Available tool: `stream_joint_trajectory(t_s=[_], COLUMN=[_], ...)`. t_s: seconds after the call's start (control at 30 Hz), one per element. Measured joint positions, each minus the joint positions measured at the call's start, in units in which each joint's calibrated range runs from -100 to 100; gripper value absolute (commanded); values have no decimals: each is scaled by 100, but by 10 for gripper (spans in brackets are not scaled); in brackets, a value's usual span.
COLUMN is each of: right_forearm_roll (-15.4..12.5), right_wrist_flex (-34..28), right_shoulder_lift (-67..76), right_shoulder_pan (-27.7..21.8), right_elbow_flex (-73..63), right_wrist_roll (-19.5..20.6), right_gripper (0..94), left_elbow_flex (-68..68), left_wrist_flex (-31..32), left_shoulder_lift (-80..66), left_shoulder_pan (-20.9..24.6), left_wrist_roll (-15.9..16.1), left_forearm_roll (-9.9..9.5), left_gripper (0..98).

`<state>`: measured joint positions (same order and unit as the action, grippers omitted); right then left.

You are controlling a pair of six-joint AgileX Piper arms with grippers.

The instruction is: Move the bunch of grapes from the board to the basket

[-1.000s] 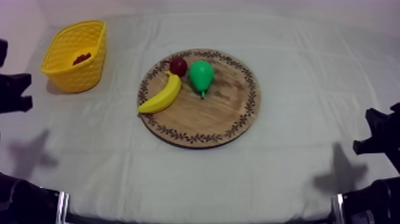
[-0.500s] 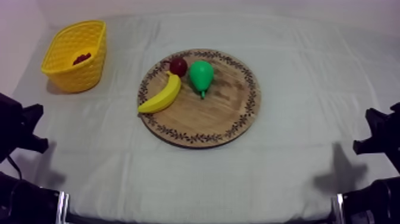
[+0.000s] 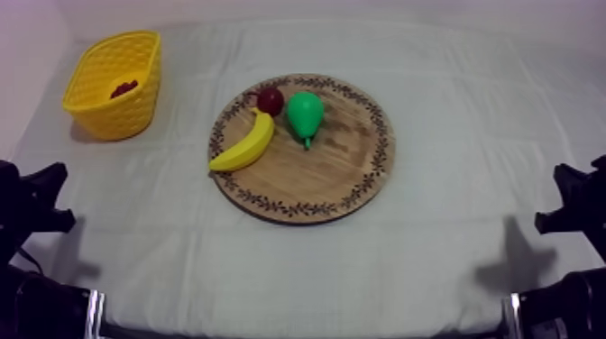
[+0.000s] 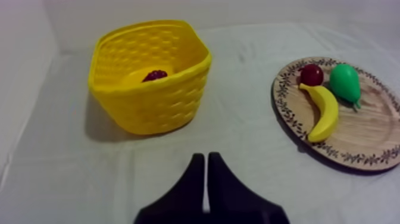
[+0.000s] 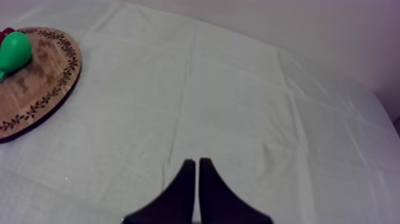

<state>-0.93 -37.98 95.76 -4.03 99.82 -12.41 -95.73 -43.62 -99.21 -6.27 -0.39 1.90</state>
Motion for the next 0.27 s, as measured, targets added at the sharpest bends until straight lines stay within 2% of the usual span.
stream_joint_trajectory(t_s=[0.13,0.27], right_forearm_roll=[0,0], right_wrist_flex=[0,0], right_shoulder_lift=[0,0], right_shoulder_pan=[0,0], right_elbow_flex=[0,0], right_wrist_roll=[-16,5], right_gripper=[3,3], left_elbow_flex=[-173,-360], left_wrist_flex=[267,922], left_shoulder_lift=[-64,-79], left_shoulder_pan=[0,0], left_wrist_roll=[-409,-722], left_forearm_roll=[-260,-367], left_gripper=[0,0])
